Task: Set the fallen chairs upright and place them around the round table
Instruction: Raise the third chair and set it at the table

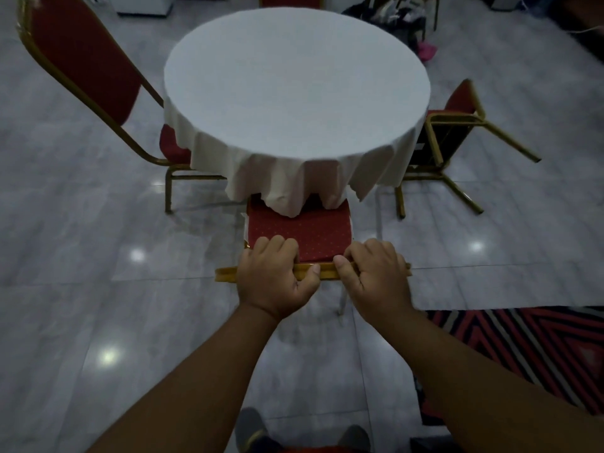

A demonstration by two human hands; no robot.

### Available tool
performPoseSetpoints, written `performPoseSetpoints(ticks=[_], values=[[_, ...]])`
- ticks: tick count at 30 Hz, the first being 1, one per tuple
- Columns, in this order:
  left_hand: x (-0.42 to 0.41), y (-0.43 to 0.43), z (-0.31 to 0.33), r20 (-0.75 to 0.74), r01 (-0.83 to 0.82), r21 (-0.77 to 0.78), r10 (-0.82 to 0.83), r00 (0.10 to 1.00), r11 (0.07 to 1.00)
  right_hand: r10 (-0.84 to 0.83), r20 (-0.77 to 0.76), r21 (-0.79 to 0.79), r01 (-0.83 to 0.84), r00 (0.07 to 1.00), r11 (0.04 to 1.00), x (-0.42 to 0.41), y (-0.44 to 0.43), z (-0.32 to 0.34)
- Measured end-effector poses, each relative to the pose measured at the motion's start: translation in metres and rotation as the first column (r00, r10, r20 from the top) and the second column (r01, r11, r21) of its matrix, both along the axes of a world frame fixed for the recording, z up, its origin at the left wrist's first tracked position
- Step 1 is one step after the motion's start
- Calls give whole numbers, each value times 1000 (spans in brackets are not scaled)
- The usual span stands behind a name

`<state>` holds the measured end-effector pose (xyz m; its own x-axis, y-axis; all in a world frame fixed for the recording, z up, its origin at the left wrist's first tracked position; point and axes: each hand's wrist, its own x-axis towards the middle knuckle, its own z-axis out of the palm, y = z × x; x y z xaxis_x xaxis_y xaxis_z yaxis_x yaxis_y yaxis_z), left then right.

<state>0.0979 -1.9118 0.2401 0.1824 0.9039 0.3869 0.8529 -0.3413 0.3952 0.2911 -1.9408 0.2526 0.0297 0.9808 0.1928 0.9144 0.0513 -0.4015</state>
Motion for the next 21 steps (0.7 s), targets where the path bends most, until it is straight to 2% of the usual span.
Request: performPoseSetpoints(ticks=[10,16,21], values=[[-17,27,-11,12,33,69,-34,999,997,-57,1,116,57,998,992,-23,16,-8],[-21,39,-11,21,54,86,-56,998,995,-93,42,95,89,995,992,-27,28,-10],[-19,42,-8,25,26,59,-28,999,998,-37,15,69,36,999,997,-20,33,-8]])
